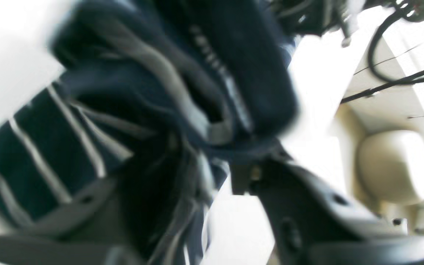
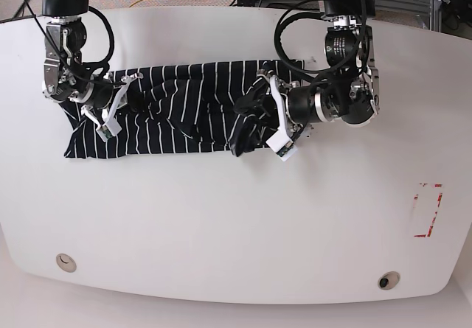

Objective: Layout the t-shirt on the table in an organized manner, then fold the t-shirt properly
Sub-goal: 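Carry the strip end in the left gripper toward the right gripper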

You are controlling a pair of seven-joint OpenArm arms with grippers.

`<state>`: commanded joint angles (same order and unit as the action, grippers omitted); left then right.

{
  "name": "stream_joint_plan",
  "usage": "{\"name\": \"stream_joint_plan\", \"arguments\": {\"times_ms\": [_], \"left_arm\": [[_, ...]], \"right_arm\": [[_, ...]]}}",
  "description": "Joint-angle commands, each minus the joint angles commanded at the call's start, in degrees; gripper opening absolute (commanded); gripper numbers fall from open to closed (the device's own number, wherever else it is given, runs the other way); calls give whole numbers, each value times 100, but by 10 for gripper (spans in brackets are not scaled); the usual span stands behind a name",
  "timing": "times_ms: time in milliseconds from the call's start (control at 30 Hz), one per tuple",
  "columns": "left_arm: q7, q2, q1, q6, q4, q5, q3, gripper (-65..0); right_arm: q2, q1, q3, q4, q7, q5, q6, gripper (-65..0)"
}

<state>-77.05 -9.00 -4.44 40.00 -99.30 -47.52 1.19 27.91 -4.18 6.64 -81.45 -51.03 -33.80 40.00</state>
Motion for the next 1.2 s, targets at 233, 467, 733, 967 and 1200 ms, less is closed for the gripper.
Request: {"name": "stream_joint_plan", "arguments": {"times_ms": [233, 467, 733, 967, 1200], "left_arm": [[9, 0, -378, 0, -18, -387, -721, -272], [0, 0, -545, 0, -35, -712, -422, -271], [255, 1098, -580, 0, -44, -519, -97, -271], [563, 1362, -554, 0, 185, -114, -114, -268], [607, 922, -853, 0, 967, 176, -571, -268]], "right_arm": [[0, 0, 0, 0, -9, 0, 0, -609], [0, 0, 0, 9, -26, 0, 0, -609], [-167, 9, 0, 9, -26, 18, 0, -609], [-202, 9, 0, -70, -26, 18, 0, -609], [-360, -149, 9, -448, -26, 18, 0, -609]]}}
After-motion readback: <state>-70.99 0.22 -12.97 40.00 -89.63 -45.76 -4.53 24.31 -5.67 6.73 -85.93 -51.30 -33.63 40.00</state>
